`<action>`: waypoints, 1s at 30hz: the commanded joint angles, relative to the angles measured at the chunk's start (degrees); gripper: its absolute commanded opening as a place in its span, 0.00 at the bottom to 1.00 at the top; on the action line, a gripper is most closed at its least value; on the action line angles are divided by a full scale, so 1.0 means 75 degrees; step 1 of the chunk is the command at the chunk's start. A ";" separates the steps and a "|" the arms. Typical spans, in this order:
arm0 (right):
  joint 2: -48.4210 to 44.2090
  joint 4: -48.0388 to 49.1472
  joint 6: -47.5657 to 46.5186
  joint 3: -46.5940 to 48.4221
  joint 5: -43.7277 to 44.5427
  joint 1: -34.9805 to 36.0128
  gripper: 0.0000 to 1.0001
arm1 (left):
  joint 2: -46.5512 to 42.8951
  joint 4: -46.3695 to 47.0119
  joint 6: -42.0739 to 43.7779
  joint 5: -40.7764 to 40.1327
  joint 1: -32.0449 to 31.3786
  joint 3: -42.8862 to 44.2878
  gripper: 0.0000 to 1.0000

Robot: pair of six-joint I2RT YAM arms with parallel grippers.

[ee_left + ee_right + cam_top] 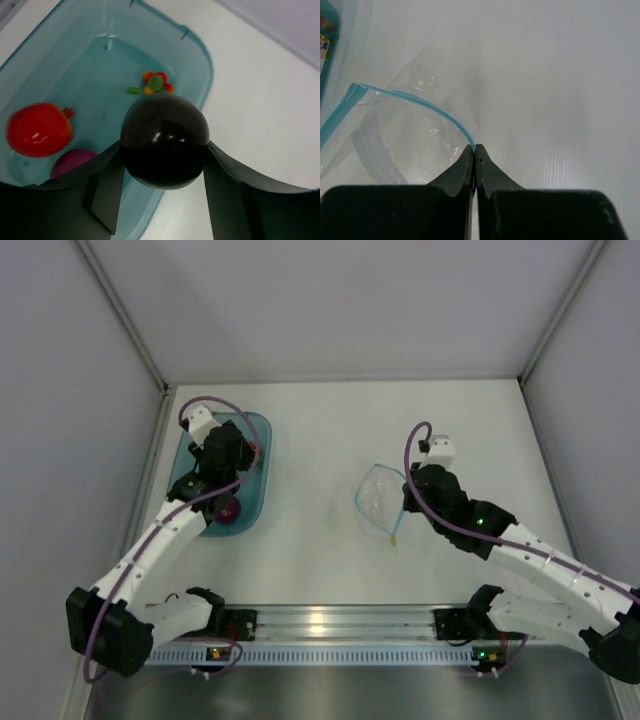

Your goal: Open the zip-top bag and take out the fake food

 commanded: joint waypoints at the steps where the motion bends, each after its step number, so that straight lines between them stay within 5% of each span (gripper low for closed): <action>1: -0.0431 -0.0189 -0.0405 0.0360 0.0043 -0.0223 0.00 | 0.0948 -0.0431 0.0314 0.0546 0.0835 0.0344 0.00; 7: -0.0607 -0.0259 -0.0733 0.0360 -0.0227 -0.0399 0.00 | 0.2753 0.0107 0.0501 0.1891 0.2265 0.0590 0.05; 10: -0.0478 -0.0540 -0.0630 0.0500 -0.0157 -0.0539 0.00 | 0.3457 0.0155 0.0501 0.2337 0.2617 0.0860 0.40; 15: -0.0058 -0.0740 -0.0604 0.0711 -0.0740 -0.1300 0.00 | 0.3836 0.0143 0.0560 0.2526 0.2887 0.0942 0.75; 17: 0.0142 -0.0810 -0.0768 0.1015 -0.0766 -0.1582 0.00 | 0.3824 0.0119 0.0595 0.2619 0.2922 0.0966 0.98; 24: 0.1618 -0.1138 -0.1553 0.2818 0.0076 -0.2238 0.00 | 0.2807 -0.0290 0.0700 0.3355 0.3028 0.0943 0.98; 30: 0.3164 -0.1021 -0.3003 0.4727 0.1424 -0.2672 0.00 | 0.0478 -0.0934 0.1052 0.4471 0.3016 0.0194 0.98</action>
